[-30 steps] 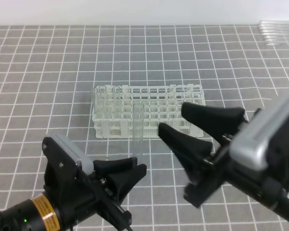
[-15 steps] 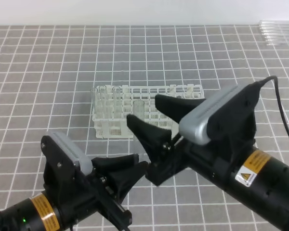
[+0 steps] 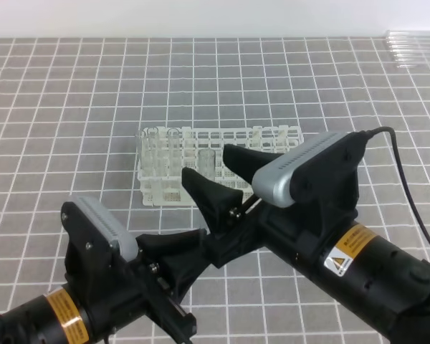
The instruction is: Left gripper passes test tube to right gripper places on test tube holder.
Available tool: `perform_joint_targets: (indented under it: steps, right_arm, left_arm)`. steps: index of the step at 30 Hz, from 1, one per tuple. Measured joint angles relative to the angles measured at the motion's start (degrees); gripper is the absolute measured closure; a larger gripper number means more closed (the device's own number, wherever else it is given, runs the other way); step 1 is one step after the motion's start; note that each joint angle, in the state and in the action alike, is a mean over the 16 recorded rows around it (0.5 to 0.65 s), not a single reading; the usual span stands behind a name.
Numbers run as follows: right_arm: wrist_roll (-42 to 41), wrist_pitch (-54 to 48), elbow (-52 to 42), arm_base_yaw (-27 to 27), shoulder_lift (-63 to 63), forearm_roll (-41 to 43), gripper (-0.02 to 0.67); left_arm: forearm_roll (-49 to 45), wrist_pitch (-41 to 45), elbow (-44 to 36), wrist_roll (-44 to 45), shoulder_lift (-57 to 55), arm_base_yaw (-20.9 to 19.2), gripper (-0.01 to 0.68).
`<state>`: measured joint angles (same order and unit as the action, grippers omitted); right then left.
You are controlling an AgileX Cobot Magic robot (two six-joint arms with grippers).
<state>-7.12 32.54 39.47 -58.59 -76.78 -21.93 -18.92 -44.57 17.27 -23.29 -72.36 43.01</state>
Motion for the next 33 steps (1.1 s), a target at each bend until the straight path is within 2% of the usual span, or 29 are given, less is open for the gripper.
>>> perform_joint_targets:
  steps: [9, 13, 24, 29, 33]
  right_arm:
    - [0.8, -0.3, 0.6, 0.0, -0.6, 1.0, 0.272]
    - [0.9, -0.8, 0.9, 0.0, -0.6, 1.6, 0.318]
    - [1.3, -1.0, 1.0, 0.0, -0.6, 2.5, 0.472]
    - [2.1, -1.1, 1.1, 0.0, -0.6, 2.7, 0.523]
    - [2.7, -1.3, 1.1, 0.0, -0.6, 2.8, 0.549]
  left_arm:
    - [-0.2, 0.0, 0.0, 1.5, 0.0, 0.0, 0.633]
    - [-0.2, 0.2, 0.0, 1.7, 0.0, 0.0, 0.615]
    - [-0.3, 0.2, 0.0, 1.6, 0.0, 0.0, 0.621]
    - [-0.3, 0.1, 0.0, 1.6, 0.1, 0.0, 0.638]
    - [-0.3, 0.1, 0.0, 1.6, 0.1, 0.0, 0.622]
